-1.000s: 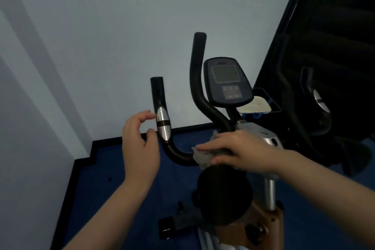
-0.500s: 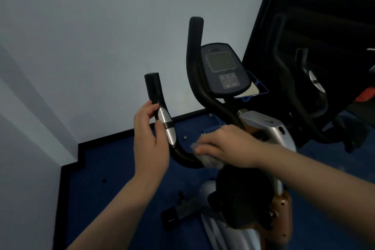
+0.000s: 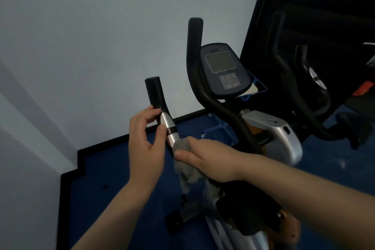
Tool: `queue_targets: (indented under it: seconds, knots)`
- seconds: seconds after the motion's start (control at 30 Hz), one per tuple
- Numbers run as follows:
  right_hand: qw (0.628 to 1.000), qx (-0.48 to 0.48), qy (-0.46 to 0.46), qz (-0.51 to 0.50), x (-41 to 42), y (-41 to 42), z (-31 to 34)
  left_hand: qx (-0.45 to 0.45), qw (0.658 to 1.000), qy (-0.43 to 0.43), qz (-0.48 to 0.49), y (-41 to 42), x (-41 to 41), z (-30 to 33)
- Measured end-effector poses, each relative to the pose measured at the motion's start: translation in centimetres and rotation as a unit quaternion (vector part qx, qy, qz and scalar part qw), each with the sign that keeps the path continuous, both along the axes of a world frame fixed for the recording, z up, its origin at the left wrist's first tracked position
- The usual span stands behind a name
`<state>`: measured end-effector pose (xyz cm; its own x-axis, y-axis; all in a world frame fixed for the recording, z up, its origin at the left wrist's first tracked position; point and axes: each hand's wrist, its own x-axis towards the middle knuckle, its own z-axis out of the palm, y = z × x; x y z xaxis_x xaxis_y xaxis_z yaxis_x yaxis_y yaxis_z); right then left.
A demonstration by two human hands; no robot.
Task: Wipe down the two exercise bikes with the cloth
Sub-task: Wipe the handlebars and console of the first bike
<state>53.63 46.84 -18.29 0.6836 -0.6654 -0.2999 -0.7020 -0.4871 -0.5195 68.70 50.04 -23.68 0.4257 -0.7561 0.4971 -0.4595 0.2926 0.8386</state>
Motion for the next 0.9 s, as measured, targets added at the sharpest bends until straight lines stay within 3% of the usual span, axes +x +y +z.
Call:
queue_targets:
  seconds: [0.13, 0.3, 0.47, 0.67, 0.8, 0.9]
  knots:
    - [0.987, -0.014, -0.09, -0.136, 1.7, 2.4, -0.9, 0.011, 0.999, 0.037, -0.027, -0.8, 1.6, 1.1]
    - [0.975, -0.036, -0.079, -0.203, 4.0, 2.1, -0.3, 0.04, 0.997, 0.019, -0.062, -3.1, 4.5, 3.2]
    - [0.923, -0.049, -0.211, -0.319, 9.8, -2.3, 1.5, 0.048, 0.993, 0.031, -0.108, -4.9, 6.4, 4.7]
    - [0.908, -0.065, -0.244, -0.336, 8.7, -0.1, -0.6, 0.024, 0.983, 0.09, -0.155, -5.1, 6.6, 4.1]
    - [0.842, -0.032, -0.38, -0.381, 11.8, -4.3, 1.5, 0.019, 0.969, 0.153, -0.192, -5.0, 6.4, 4.1]
    - [0.853, -0.12, -0.425, -0.278, 12.5, -4.5, 1.6, -0.002, 0.958, 0.172, -0.228, -4.4, 6.1, 4.3]
